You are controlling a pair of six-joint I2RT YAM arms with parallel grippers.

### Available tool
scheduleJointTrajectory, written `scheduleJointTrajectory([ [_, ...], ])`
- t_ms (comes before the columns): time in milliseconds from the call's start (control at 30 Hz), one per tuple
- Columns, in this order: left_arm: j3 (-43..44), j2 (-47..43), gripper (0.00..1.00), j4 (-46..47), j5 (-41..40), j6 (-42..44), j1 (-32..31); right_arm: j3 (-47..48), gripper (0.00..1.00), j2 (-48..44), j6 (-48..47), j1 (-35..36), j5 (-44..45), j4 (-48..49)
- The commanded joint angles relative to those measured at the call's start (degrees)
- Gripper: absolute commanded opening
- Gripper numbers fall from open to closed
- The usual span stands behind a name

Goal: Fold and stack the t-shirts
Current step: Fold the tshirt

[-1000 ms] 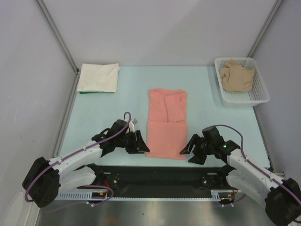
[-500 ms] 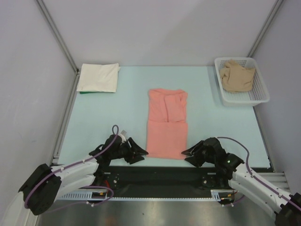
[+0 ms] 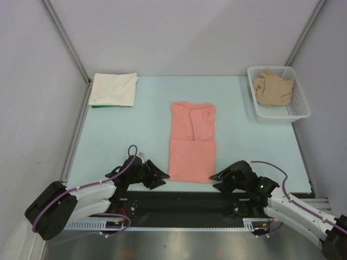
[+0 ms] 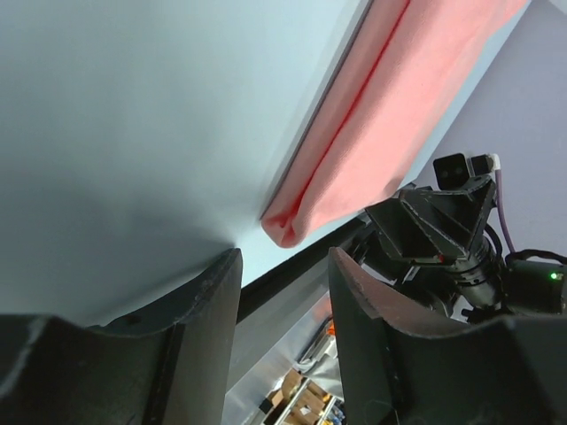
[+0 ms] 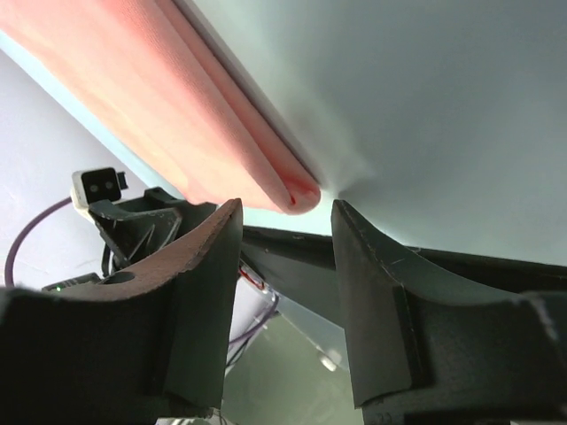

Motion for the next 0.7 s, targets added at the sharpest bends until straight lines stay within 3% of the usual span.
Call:
scheduleJointTrajectory([
  [0, 1.7, 1.1, 0.49, 1.0, -2.5, -0.1, 0.0, -0.7, 0.5, -1.1, 2.4, 0.7, 4.8, 0.4],
  [333, 2.1, 5.6, 0.49, 2.7, -4.0, 0.0, 0.0, -2.4, 0.45, -4.3, 5.9, 1.0, 5.7, -3.7],
  [667, 5.2, 5.3, 0.46, -6.9, -5.1, -0.5, -0.2, 0.6, 0.44, -1.4, 3.5, 1.5, 4.5, -9.3],
])
